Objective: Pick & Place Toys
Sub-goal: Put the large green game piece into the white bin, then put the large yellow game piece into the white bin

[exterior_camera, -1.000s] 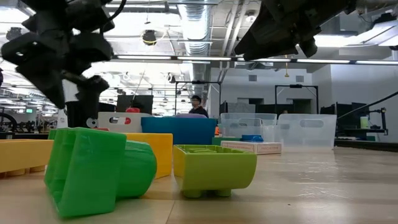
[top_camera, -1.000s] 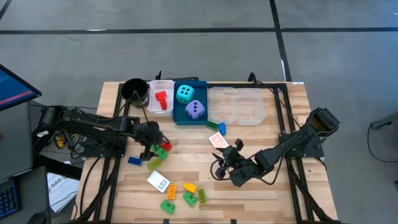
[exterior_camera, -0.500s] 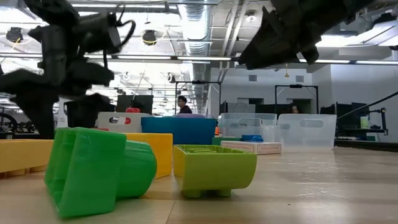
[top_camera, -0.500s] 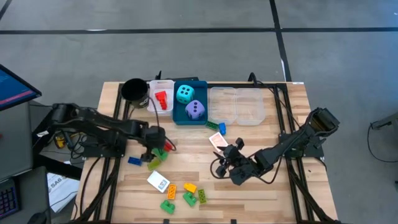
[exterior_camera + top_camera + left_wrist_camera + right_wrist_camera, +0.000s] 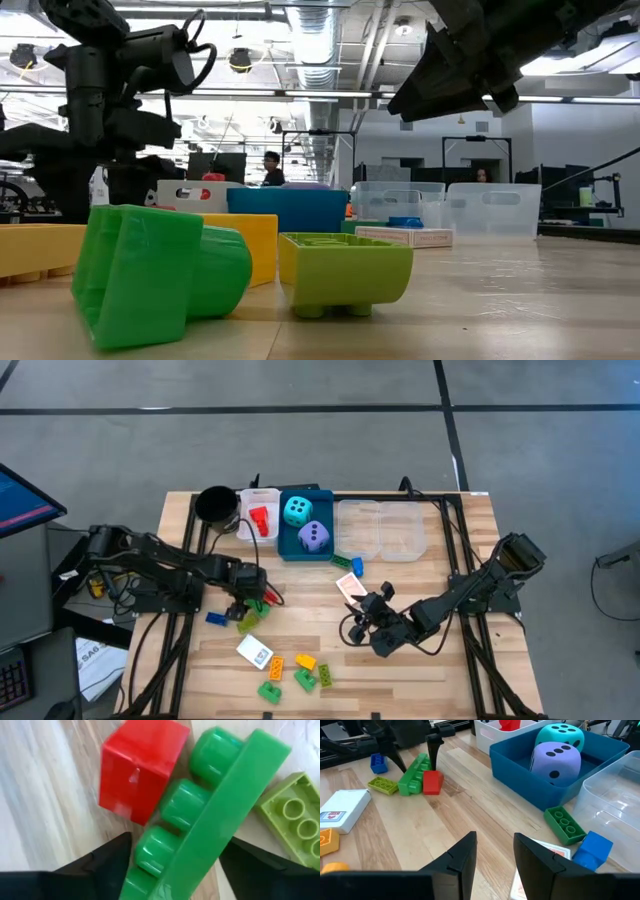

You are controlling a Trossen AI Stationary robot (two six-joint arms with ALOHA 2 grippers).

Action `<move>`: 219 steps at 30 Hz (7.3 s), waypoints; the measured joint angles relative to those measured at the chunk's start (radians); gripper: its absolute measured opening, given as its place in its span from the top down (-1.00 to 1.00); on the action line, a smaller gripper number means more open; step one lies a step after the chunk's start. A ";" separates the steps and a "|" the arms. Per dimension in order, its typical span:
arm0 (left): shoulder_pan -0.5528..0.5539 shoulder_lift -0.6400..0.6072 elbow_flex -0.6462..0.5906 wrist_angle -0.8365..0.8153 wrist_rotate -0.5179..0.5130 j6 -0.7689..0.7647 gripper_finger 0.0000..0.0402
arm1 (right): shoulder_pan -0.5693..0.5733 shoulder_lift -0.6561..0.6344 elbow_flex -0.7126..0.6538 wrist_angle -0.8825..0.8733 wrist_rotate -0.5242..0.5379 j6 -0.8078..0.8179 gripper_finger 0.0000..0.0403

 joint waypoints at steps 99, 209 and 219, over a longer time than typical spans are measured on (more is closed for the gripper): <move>-0.015 0.139 0.076 0.263 -0.050 -0.473 0.22 | 0.000 0.000 0.000 0.004 0.000 0.009 0.37; -0.060 -0.184 0.069 0.456 0.075 -0.541 -0.61 | -0.184 0.000 0.000 0.258 -0.510 -0.500 0.37; -0.296 -0.176 0.069 0.569 0.043 -0.540 -0.62 | -0.096 0.000 0.000 0.431 -0.654 -0.528 0.37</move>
